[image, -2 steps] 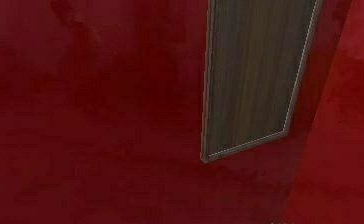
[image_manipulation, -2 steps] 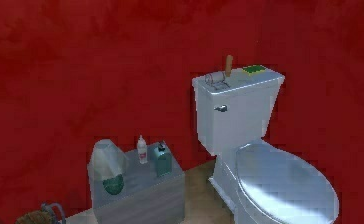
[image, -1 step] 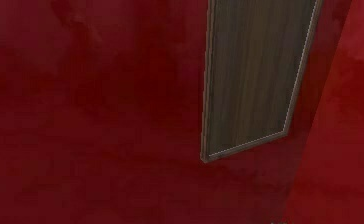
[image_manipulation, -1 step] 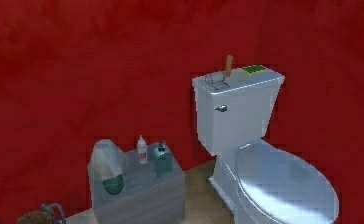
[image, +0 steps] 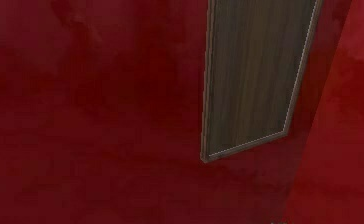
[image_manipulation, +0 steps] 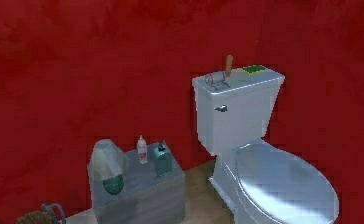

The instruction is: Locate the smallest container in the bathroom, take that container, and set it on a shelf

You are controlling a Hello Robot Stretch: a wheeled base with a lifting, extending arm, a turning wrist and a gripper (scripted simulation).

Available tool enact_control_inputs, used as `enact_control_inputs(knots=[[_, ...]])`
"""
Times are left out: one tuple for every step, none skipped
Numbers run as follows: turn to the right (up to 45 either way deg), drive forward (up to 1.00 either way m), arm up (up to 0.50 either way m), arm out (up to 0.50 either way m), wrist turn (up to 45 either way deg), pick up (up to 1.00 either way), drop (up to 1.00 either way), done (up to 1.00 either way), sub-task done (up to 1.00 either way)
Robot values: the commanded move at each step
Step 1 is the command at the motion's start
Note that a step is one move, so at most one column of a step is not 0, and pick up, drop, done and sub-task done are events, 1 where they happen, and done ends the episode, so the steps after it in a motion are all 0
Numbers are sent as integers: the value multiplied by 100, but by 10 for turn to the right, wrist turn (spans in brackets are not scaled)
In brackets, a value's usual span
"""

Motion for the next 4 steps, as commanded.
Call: enact_control_inputs(knots=[[0, 0, 0, 48, 0, 0, 0, 0, 0], [0, 0, 0, 0, 450, 0, 0, 0, 0], [0, 0, 0, 0, 450, 0, 0, 0, 0], [0, 0, 0, 0, 450, 0, 0, 0, 0]])
